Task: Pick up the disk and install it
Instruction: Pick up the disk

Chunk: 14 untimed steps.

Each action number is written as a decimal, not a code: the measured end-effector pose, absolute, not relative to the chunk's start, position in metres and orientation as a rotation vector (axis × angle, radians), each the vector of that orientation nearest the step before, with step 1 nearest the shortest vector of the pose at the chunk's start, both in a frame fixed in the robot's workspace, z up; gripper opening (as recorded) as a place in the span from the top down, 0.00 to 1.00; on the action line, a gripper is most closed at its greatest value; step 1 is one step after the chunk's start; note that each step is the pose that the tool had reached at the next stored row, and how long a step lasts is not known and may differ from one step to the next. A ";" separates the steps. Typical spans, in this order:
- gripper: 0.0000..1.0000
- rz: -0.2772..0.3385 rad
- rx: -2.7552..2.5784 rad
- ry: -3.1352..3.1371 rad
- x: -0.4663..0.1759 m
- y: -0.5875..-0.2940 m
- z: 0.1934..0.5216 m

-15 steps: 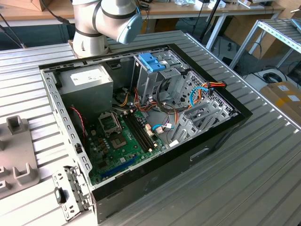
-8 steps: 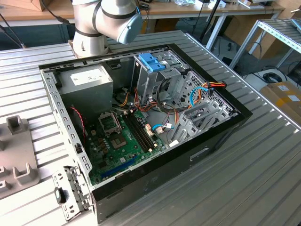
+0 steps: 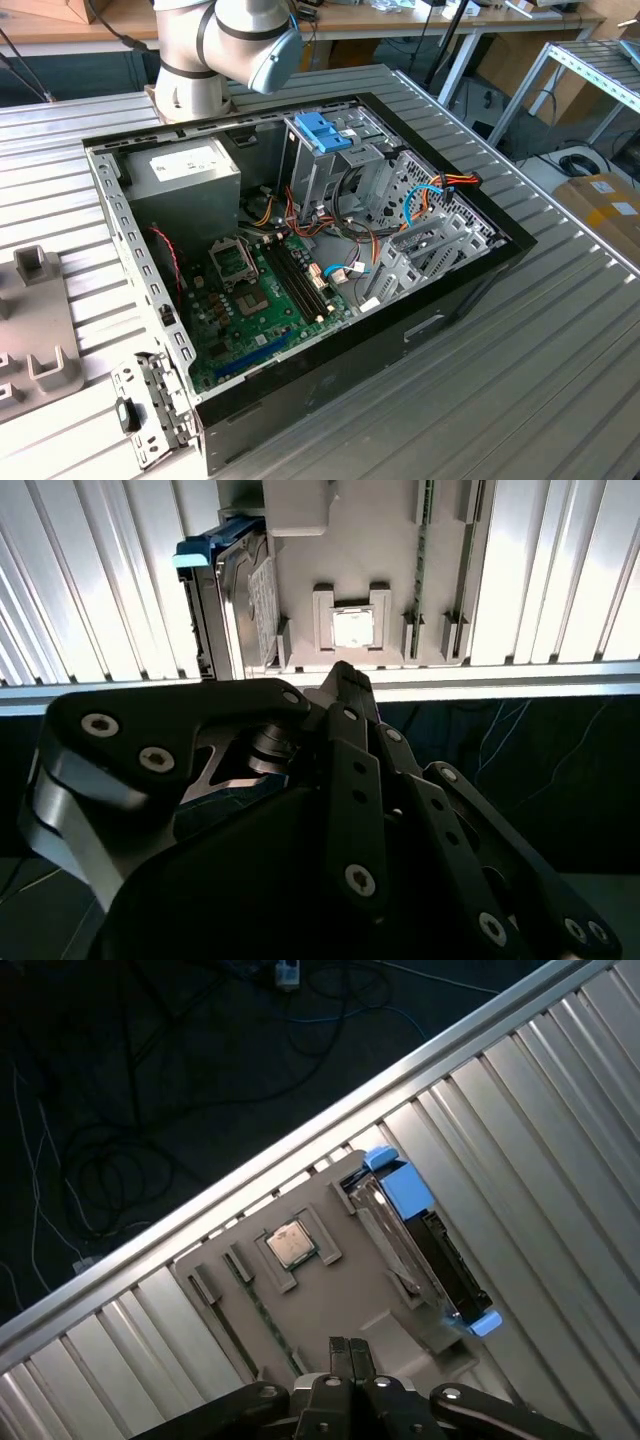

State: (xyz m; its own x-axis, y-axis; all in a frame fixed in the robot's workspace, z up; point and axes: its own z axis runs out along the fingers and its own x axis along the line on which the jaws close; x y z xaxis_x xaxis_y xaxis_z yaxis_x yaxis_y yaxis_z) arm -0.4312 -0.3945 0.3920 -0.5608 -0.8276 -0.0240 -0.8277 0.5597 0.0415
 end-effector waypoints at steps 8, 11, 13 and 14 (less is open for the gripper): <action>0.90 0.075 -1.557 2.727 -0.431 -0.394 0.392; 0.90 0.075 -1.585 2.712 -0.431 -0.394 0.392; 0.90 0.075 -1.605 2.701 -0.431 -0.394 0.392; 0.90 0.075 -1.621 2.691 -0.431 -0.394 0.392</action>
